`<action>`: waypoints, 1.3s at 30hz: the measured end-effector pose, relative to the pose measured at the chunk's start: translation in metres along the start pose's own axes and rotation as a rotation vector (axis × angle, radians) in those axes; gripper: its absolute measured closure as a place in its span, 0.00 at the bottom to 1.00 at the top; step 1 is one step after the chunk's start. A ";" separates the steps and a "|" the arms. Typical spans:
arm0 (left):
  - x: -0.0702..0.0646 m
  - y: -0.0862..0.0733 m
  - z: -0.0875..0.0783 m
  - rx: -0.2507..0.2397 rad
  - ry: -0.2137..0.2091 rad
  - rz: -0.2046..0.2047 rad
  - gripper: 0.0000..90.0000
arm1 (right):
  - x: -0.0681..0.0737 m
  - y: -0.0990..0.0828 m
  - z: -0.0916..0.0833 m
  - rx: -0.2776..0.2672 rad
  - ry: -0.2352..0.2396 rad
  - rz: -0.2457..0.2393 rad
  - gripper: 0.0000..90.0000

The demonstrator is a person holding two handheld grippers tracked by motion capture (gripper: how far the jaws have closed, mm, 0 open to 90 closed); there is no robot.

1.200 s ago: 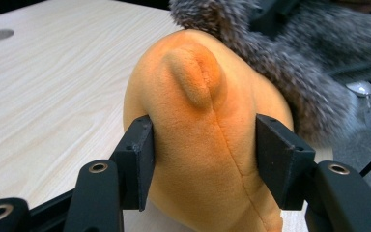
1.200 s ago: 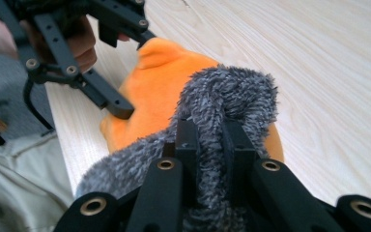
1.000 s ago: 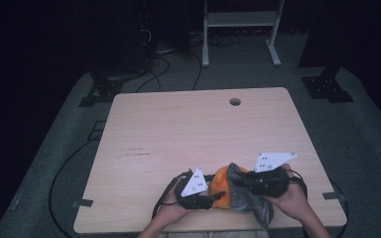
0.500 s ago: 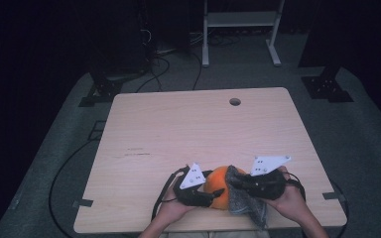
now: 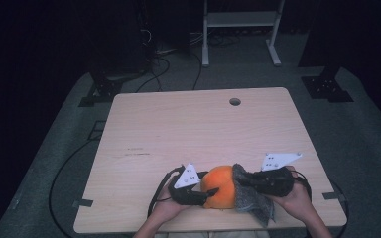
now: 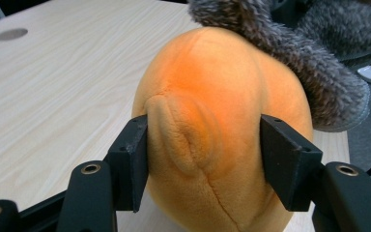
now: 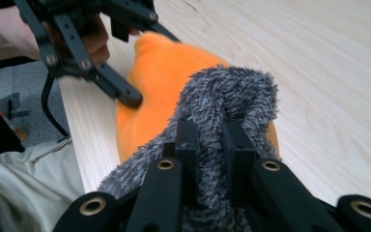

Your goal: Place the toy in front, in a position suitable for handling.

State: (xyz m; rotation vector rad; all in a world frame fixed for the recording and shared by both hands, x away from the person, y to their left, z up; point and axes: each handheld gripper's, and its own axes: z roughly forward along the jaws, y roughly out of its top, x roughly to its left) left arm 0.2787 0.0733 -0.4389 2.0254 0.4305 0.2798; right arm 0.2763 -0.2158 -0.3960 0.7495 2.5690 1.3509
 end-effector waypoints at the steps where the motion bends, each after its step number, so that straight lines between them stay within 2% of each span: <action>1: 0.001 0.000 -0.001 0.002 -0.001 -0.003 0.44 | -0.002 -0.003 0.000 0.004 0.001 0.009 0.88; 4: 0.001 -0.001 -0.001 0.004 0.001 0.000 0.43 | -0.011 -0.012 -0.003 0.023 -0.003 0.045 0.88; 6: 0.001 -0.001 0.000 0.009 0.005 0.003 0.43 | -0.013 -0.014 -0.005 0.015 -0.002 0.064 0.88; 7: 0.002 -0.002 0.000 0.011 0.010 0.005 0.44 | -0.011 -0.012 -0.007 -0.009 0.003 0.065 0.88; 10: 0.006 -0.005 -0.003 0.013 0.010 -0.008 0.44 | -0.004 -0.005 -0.008 -0.044 0.043 0.048 0.88; 13: 0.008 -0.007 -0.004 0.016 0.001 -0.012 0.44 | -0.001 -0.006 0.001 0.005 0.023 0.017 0.88; 15: 0.007 -0.006 -0.004 0.017 0.005 -0.003 0.44 | -0.007 -0.012 0.001 0.008 0.036 0.044 0.88; 17: 0.007 -0.007 -0.004 0.016 0.005 -0.007 0.44 | -0.016 -0.020 -0.002 0.033 0.010 0.070 0.88; 19: 0.007 -0.007 -0.005 0.017 0.005 -0.009 0.44 | -0.024 -0.027 -0.003 0.024 0.036 0.119 0.88; 21: 0.008 -0.007 -0.005 0.022 0.006 -0.009 0.44 | -0.027 -0.027 -0.007 -0.006 0.044 0.141 0.88; 24: 0.010 -0.009 -0.006 0.024 0.004 -0.013 0.44 | -0.022 -0.019 -0.009 -0.043 0.057 0.118 0.88; 26: 0.012 -0.010 -0.007 0.025 -0.001 -0.015 0.44 | -0.019 -0.018 -0.004 -0.017 0.053 0.100 0.88; 29: 0.014 -0.011 -0.007 0.023 -0.006 -0.025 0.43 | -0.025 -0.025 0.000 0.028 0.058 0.119 0.87; 32: 0.015 -0.012 -0.008 0.027 -0.004 -0.033 0.43 | -0.029 -0.032 -0.001 0.068 0.023 0.135 0.88; 35: 0.016 -0.013 -0.008 0.027 -0.001 -0.037 0.43 | -0.024 -0.025 -0.007 0.003 0.047 0.129 0.87; 37: 0.015 -0.013 -0.008 0.027 -0.001 -0.036 0.43 | -0.019 -0.016 -0.008 -0.037 0.068 0.104 0.87; 38: 0.016 -0.013 -0.008 0.029 -0.002 -0.039 0.43 | -0.017 -0.015 -0.007 -0.039 0.082 0.103 0.87; 39: 0.016 -0.013 -0.008 0.029 -0.006 -0.041 0.43 | -0.016 -0.015 -0.004 -0.020 0.087 0.089 0.87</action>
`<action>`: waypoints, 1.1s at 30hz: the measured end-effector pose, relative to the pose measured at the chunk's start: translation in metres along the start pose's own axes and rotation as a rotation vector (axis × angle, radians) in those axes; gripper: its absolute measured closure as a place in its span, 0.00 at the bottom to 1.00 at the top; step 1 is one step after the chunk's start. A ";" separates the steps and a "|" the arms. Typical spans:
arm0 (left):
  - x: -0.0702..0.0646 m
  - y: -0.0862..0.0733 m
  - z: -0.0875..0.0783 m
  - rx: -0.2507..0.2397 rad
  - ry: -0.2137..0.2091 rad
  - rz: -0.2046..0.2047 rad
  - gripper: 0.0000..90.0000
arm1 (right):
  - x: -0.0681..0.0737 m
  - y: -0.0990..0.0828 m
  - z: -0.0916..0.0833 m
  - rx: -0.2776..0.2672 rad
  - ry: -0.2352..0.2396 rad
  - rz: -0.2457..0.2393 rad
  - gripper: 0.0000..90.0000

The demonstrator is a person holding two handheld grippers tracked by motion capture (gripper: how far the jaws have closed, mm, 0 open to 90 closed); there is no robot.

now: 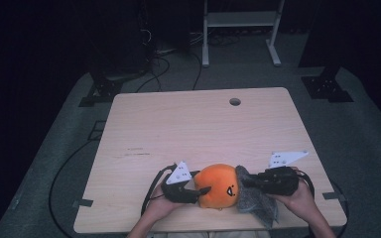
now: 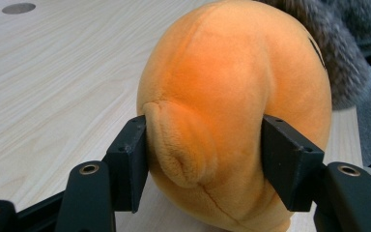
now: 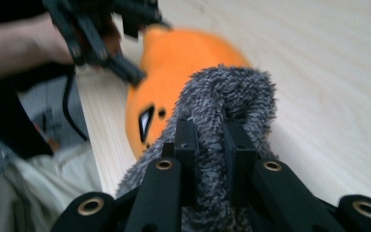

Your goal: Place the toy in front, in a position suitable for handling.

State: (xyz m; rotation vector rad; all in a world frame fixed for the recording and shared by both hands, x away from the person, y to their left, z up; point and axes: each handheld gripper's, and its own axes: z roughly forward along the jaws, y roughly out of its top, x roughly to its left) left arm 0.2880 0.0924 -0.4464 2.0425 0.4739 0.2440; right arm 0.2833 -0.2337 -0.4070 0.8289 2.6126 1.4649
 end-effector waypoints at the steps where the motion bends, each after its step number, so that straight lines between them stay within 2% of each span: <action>1: 0.000 0.000 0.000 -0.003 -0.004 -0.003 0.43 | 0.000 -0.002 0.003 0.023 -0.004 0.000 0.87; 3: 0.001 0.000 0.000 -0.005 -0.003 -0.006 0.43 | -0.004 -0.007 0.005 0.060 -0.004 0.010 0.87; 5: 0.001 0.000 0.001 -0.005 -0.001 -0.008 0.43 | -0.009 -0.014 0.003 0.113 -0.036 0.019 0.87; 6: 0.001 0.000 0.001 -0.004 0.001 -0.006 0.43 | -0.010 -0.015 0.002 0.105 -0.034 0.026 0.87; 8: 0.000 0.000 0.002 -0.008 0.003 -0.008 0.43 | -0.007 -0.010 -0.002 0.051 -0.017 0.017 0.87; 10: -0.002 0.001 0.002 -0.006 0.008 -0.001 0.43 | -0.001 0.000 -0.005 -0.023 0.023 0.008 0.87; 11: -0.002 0.002 0.003 -0.006 0.010 -0.001 0.43 | 0.000 0.003 -0.005 -0.031 0.035 0.003 0.87; 13: -0.001 0.001 0.002 -0.004 0.003 -0.008 0.43 | 0.002 0.004 0.001 0.004 0.016 -0.014 0.86; 14: 0.000 0.001 0.002 -0.005 0.001 -0.014 0.43 | 0.001 0.000 0.005 0.045 -0.008 -0.026 0.86; 16: 0.000 0.001 0.002 -0.003 0.005 -0.021 0.43 | -0.003 -0.007 0.006 0.075 -0.015 -0.017 0.86; 17: 0.001 0.001 0.003 -0.006 0.008 -0.030 0.43 | -0.004 -0.009 0.004 0.092 -0.035 -0.015 0.86; 18: 0.001 0.001 0.003 -0.006 0.008 -0.034 0.43 | -0.005 -0.011 0.001 0.092 -0.051 -0.008 0.86; 20: 0.001 0.001 0.004 -0.009 0.010 -0.035 0.43 | -0.003 -0.008 -0.003 0.051 -0.029 0.001 0.86; 22: 0.000 0.003 0.005 -0.012 0.015 -0.030 0.43 | 0.004 0.001 -0.003 0.002 -0.003 -0.020 0.86; 24: 0.000 0.003 0.005 -0.011 0.015 -0.033 0.41 | 0.007 0.006 0.002 0.010 -0.005 -0.036 0.86; 25: 0.001 0.003 0.005 -0.017 0.005 -0.056 0.38 | 0.007 0.006 0.005 0.025 -0.013 -0.046 0.86; 26: 0.003 0.003 0.005 -0.024 -0.003 -0.085 0.31 | 0.005 0.004 0.010 0.043 -0.022 -0.048 0.86; 27: 0.005 0.003 0.006 -0.022 -0.011 -0.118 0.26 | 0.003 0.002 0.011 0.052 -0.020 -0.035 0.86; 28: 0.007 0.003 0.007 -0.022 -0.026 -0.134 0.24 | 0.002 0.001 0.010 0.051 -0.015 -0.028 0.86; 29: 0.007 0.003 0.007 -0.034 -0.046 -0.141 0.27 | 0.002 0.002 0.008 0.049 -0.019 -0.026 0.86; 30: 0.006 0.003 0.008 -0.040 -0.044 -0.126 0.35 | 0.005 0.004 0.005 0.037 -0.029 -0.033 0.86; 31: 0.002 0.006 0.009 -0.052 -0.040 -0.100 0.37 | 0.007 0.007 0.003 0.024 -0.031 -0.044 0.86; 33: -0.008 0.012 0.009 -0.080 -0.006 -0.025 0.46 | 0.013 0.016 0.002 -0.005 -0.027 -0.067 0.86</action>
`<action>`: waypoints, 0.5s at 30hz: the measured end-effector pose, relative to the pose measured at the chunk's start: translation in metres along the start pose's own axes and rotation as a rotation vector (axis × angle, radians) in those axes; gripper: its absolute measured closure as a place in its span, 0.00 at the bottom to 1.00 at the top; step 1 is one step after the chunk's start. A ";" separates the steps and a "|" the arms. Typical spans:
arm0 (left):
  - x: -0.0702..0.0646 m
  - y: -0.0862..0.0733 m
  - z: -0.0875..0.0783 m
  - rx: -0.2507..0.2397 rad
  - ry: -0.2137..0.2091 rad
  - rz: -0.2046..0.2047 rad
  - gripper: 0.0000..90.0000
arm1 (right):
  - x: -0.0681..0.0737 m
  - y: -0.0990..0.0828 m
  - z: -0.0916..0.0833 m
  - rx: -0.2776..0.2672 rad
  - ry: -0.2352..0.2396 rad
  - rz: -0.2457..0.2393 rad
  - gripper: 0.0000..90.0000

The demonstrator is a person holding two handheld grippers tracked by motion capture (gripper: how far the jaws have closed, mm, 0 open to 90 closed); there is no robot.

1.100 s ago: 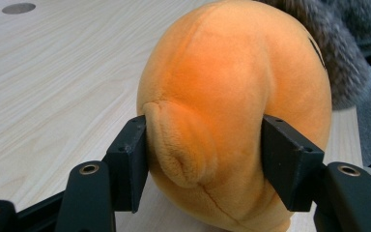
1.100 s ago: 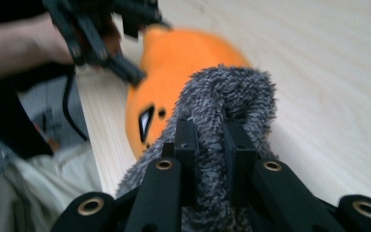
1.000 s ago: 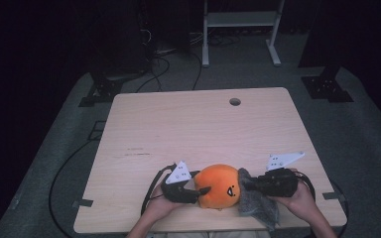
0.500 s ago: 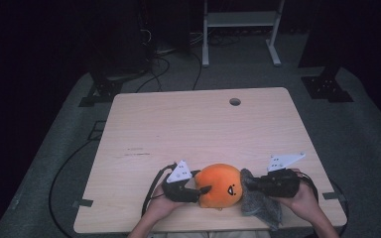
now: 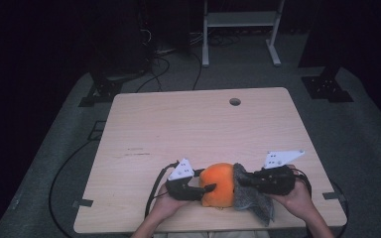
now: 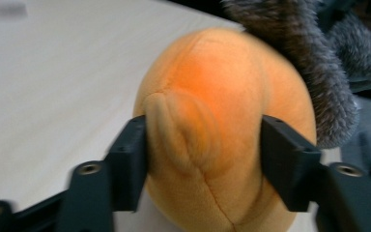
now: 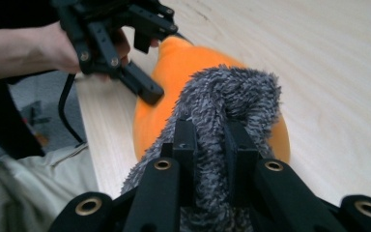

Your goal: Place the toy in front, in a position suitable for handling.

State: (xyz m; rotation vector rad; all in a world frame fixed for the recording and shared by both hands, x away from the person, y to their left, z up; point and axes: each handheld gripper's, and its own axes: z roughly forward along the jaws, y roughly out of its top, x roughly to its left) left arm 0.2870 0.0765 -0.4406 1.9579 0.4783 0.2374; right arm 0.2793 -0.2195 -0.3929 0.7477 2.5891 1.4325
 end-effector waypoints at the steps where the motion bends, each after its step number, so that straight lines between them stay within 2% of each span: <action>1: -0.003 0.003 0.000 -0.005 0.010 0.022 0.49 | 0.002 0.003 0.002 0.011 -0.018 -0.015 0.86; 2: -0.007 0.007 -0.001 -0.027 0.033 0.053 0.51 | 0.003 0.004 0.004 0.021 -0.037 -0.028 0.86; 4: -0.009 0.012 -0.008 -0.070 0.075 0.105 0.54 | 0.004 0.005 0.006 0.008 -0.061 -0.031 0.85; 6: -0.007 0.013 -0.011 -0.067 0.091 0.126 0.53 | 0.003 0.005 0.006 -0.010 -0.055 -0.020 0.86; 8: -0.003 0.007 -0.009 -0.053 0.074 0.104 0.46 | 0.001 0.002 0.012 0.003 -0.052 -0.005 0.86; 9: -0.002 0.004 -0.009 -0.053 0.070 0.087 0.38 | 0.000 -0.001 0.018 0.032 -0.056 -0.006 0.86; 11: 0.006 0.003 -0.007 0.000 0.070 -0.021 0.20 | -0.002 -0.008 0.028 0.081 -0.070 -0.005 0.86; 12: 0.010 0.002 -0.007 0.024 0.054 -0.071 0.15 | -0.003 -0.009 0.029 0.089 -0.072 -0.002 0.86; 13: 0.012 0.000 -0.007 0.013 0.032 -0.091 0.18 | -0.002 -0.008 0.027 0.086 -0.067 0.005 0.86; 14: 0.009 -0.002 -0.008 0.002 0.042 -0.051 0.29 | -0.001 -0.007 0.024 0.077 -0.070 0.000 0.86; 15: 0.004 -0.001 -0.007 0.005 0.051 -0.001 0.36 | 0.002 -0.003 0.020 0.066 -0.075 -0.004 0.87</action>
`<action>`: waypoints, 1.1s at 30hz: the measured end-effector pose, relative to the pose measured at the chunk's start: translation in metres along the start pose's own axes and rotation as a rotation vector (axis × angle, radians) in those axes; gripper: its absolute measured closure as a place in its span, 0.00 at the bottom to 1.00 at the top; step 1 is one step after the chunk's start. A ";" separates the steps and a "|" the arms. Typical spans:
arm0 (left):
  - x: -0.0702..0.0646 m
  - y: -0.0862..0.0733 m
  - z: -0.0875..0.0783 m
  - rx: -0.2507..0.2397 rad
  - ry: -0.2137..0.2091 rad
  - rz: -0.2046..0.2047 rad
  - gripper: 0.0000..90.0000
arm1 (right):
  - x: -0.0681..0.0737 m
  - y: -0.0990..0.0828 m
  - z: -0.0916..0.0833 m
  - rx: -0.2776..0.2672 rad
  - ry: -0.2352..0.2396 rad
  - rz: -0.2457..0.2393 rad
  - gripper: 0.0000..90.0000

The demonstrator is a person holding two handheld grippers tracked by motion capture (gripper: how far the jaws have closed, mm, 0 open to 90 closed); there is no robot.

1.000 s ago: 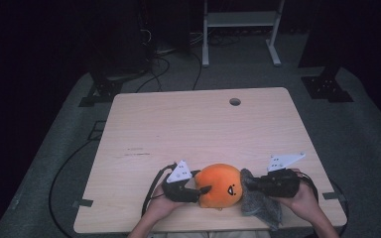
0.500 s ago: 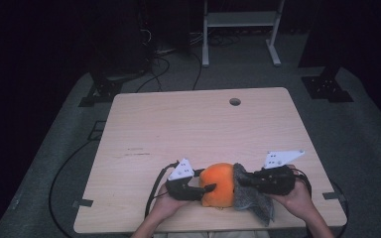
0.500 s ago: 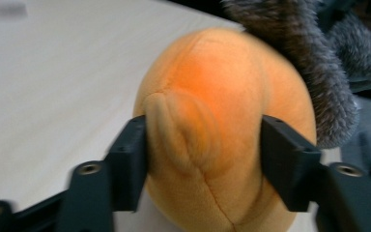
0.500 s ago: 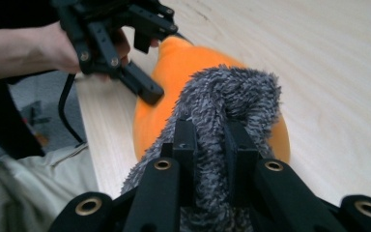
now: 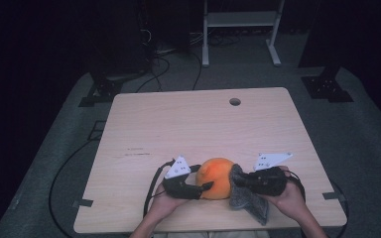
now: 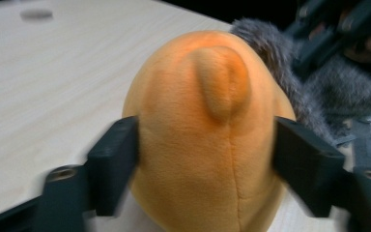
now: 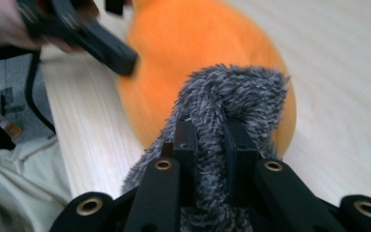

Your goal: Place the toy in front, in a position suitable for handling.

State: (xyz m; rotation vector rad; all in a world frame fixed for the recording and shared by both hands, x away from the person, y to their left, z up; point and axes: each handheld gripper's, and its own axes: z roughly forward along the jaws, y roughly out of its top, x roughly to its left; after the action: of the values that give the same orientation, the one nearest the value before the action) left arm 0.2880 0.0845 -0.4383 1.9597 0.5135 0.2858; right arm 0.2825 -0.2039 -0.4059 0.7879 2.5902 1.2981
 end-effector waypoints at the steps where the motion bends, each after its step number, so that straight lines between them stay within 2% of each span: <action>1: -0.004 0.001 0.000 -0.003 0.001 0.030 0.40 | 0.005 0.005 -0.004 -0.018 0.003 -0.018 0.87; 3: -0.015 0.006 0.004 -0.012 0.010 0.114 0.44 | 0.015 0.017 -0.008 -0.056 0.013 -0.065 0.87; 4: -0.021 0.009 0.006 -0.010 0.018 0.168 0.46 | 0.022 0.026 -0.009 -0.061 0.004 -0.101 0.87; 5: -0.024 0.010 0.007 -0.009 0.021 0.195 0.46 | 0.031 0.036 -0.008 -0.062 -0.011 -0.149 0.87; 7: -0.028 0.011 0.007 0.003 0.031 0.230 0.47 | 0.038 0.045 -0.005 -0.055 -0.025 -0.189 0.86; 8: -0.026 0.011 0.006 0.012 0.031 0.231 0.47 | 0.039 0.046 -0.002 -0.034 -0.040 -0.213 0.86; 9: -0.024 0.009 0.005 0.009 0.024 0.215 0.47 | 0.037 0.045 0.000 -0.016 -0.043 -0.215 0.87; 11: -0.023 0.007 0.005 0.006 0.013 0.210 0.48 | 0.029 0.037 0.001 -0.002 -0.019 -0.169 0.87; 12: -0.024 0.007 0.006 0.006 0.014 0.215 0.48 | 0.026 0.034 -0.001 -0.013 -0.001 -0.137 0.87; 13: -0.025 0.007 0.006 0.005 0.013 0.222 0.47 | 0.027 0.035 -0.002 -0.025 0.001 -0.132 0.87; 15: -0.028 0.008 0.007 0.008 0.018 0.244 0.47 | 0.034 0.038 -0.002 -0.037 -0.001 -0.149 0.87; 17: -0.026 0.006 0.005 0.011 0.020 0.241 0.47 | 0.037 0.040 -0.001 -0.024 -0.014 -0.172 0.87; 19: -0.022 0.005 0.003 0.016 0.019 0.232 0.48 | 0.031 0.038 0.000 -0.005 -0.018 -0.167 0.87; 22: -0.017 0.002 0.003 0.010 0.007 0.207 0.48 | 0.014 0.027 -0.004 0.019 -0.048 -0.109 0.87; 24: -0.019 0.003 0.005 0.007 0.003 0.209 0.48 | 0.010 0.023 -0.007 -0.004 -0.039 -0.070 0.87; 26: -0.019 0.004 0.005 0.013 0.002 0.217 0.48 | 0.014 0.025 -0.007 -0.017 -0.035 -0.085 0.87; 30: -0.011 0.001 0.000 0.029 -0.004 0.180 0.47 | 0.010 0.024 -0.004 -0.011 -0.025 -0.082 0.87; 33: -0.005 -0.002 -0.001 0.031 -0.014 0.137 0.46 | -0.002 0.013 -0.001 0.008 -0.029 -0.028 0.87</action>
State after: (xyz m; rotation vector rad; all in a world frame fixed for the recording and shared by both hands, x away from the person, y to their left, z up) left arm 0.2833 0.0836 -0.4395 2.0290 0.3770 0.3516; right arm 0.2889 -0.1994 -0.3958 0.7631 2.5759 1.2595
